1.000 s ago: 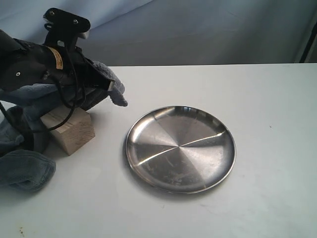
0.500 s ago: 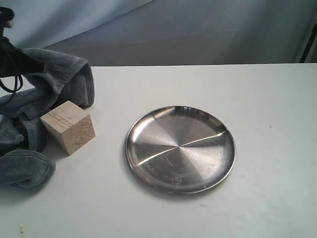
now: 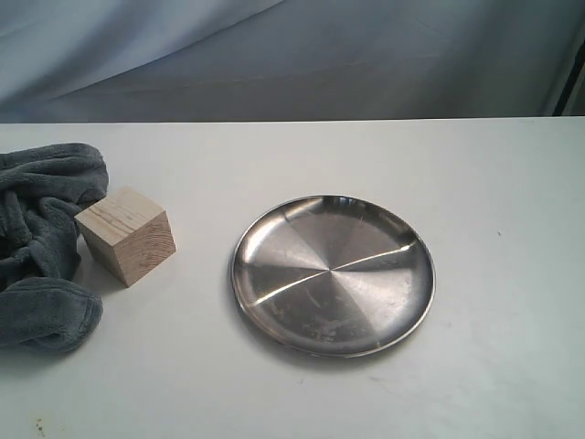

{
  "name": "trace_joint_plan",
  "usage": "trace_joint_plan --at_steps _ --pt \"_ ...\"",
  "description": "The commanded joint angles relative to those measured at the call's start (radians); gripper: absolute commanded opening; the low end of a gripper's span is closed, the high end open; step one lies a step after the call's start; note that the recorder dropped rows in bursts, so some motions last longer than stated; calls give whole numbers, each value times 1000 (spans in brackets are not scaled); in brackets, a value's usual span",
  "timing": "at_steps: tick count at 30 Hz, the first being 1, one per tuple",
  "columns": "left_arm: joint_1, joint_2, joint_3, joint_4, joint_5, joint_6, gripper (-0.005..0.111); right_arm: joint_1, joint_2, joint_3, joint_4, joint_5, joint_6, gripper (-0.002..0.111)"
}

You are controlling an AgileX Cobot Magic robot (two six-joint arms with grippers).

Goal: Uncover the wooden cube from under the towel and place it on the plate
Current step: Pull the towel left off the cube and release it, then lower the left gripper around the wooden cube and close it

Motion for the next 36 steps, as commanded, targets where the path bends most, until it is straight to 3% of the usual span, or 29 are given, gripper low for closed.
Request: trace_joint_plan --at_steps 1,4,8,16,19,25,31,36 --pt "-1 -25 -3 5 38 -39 49 0 -6 3 5 12 4 3" --pt "-1 -55 -3 -20 56 -39 76 0 -6 3 5 12 4 3" --pt "-1 -114 -3 -78 73 -34 95 0 -6 3 5 12 4 3" --pt "-12 -247 -3 -157 149 29 95 0 -6 3 5 12 4 3" --pt "-32 -306 -3 -275 110 192 95 0 -6 3 5 12 4 3" --pt "-158 -366 -3 -519 93 622 95 0 -6 3 5 12 4 3" --pt "-286 -349 -3 -533 59 738 95 0 -6 3 5 12 4 3" --pt "-326 -308 -3 -553 -61 751 95 0 -6 3 5 12 4 3"
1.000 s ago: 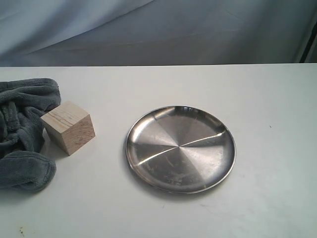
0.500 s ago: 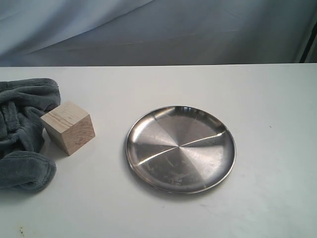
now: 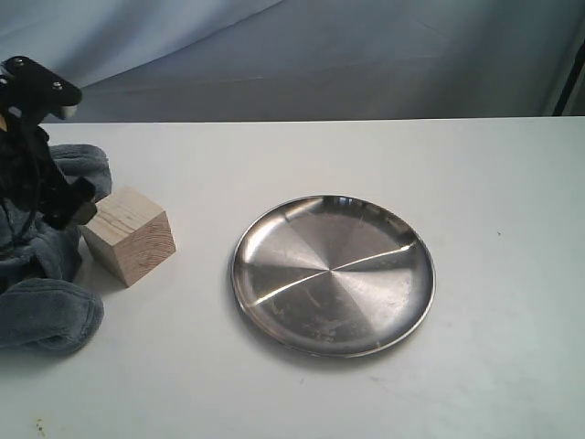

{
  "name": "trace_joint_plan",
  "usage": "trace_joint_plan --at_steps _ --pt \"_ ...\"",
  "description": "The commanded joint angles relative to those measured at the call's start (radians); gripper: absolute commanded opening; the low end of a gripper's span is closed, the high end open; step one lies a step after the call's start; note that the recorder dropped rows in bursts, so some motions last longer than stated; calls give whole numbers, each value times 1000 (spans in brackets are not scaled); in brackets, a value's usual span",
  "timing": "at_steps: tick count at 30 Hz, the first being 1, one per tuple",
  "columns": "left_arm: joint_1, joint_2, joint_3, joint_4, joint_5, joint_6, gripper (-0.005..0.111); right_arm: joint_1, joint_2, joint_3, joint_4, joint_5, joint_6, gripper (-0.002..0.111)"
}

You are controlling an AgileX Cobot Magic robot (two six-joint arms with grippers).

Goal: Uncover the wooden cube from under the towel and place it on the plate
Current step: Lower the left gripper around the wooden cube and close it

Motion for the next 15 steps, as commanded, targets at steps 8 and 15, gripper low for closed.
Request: trace_joint_plan --at_steps 8,15 --pt "-24 157 -3 -90 -156 44 95 0 -6 3 5 12 4 3" --pt "-24 234 -3 -105 -204 46 95 0 -6 3 5 12 4 3"
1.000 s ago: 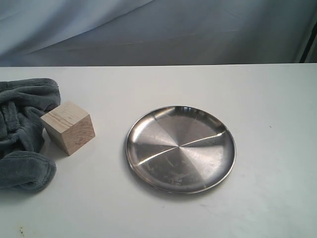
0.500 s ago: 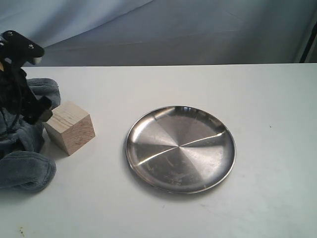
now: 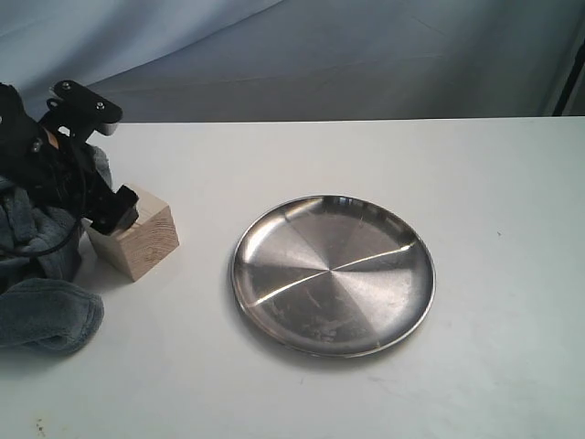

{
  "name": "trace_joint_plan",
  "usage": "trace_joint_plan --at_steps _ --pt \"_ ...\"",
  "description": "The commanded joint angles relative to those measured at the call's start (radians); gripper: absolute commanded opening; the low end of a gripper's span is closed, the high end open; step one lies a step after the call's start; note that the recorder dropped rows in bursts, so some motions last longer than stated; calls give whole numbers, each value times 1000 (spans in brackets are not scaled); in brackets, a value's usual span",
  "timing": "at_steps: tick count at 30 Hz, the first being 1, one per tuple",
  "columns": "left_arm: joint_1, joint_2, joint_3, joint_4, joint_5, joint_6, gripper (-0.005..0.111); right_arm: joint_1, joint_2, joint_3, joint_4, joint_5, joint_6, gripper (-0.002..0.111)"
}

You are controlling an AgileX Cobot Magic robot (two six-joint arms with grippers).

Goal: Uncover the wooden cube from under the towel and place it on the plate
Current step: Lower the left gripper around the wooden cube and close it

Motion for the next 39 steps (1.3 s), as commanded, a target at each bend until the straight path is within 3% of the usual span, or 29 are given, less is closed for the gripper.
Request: trace_joint_plan --at_steps 1,3,11,39 --pt "-3 67 10 -4 -39 9 95 0 -6 3 5 12 4 3" --pt "-3 56 10 -6 -30 11 95 0 -6 3 5 12 4 3" --pt "-3 -26 10 -259 -90 142 95 0 -6 3 5 12 4 3" --pt "-3 174 10 -277 -214 155 95 0 -6 3 5 12 4 3"
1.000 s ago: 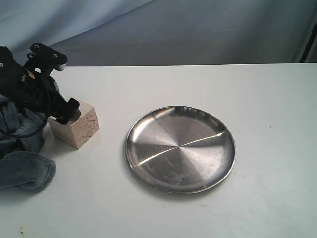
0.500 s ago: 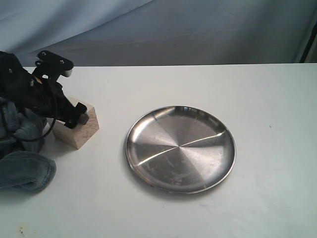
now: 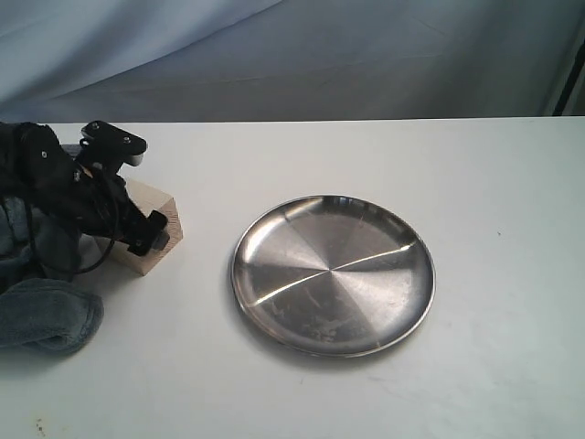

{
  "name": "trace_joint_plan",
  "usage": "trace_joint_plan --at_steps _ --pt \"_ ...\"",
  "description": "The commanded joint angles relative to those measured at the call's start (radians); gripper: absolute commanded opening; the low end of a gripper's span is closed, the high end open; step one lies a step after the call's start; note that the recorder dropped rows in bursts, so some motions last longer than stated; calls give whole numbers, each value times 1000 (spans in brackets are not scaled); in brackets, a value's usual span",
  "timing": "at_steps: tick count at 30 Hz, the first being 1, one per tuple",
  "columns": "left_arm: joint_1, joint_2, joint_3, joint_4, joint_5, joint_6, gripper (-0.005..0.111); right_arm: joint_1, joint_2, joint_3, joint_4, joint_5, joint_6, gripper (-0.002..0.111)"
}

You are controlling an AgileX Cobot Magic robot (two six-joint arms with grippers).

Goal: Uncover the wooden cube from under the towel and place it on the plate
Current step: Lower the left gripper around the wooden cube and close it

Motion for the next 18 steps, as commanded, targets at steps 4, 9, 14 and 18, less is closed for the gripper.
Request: trace_joint_plan --at_steps 4,9,14,18 --pt "-5 38 2 -24 -66 1 93 0 -6 3 5 12 4 3" --pt "-5 60 2 -24 -82 1 67 0 -6 3 5 12 4 3" --pt "-5 66 2 -24 -89 1 40 0 -6 3 5 12 4 3" --pt "-5 66 2 -24 -89 1 34 0 -6 3 5 12 4 3"
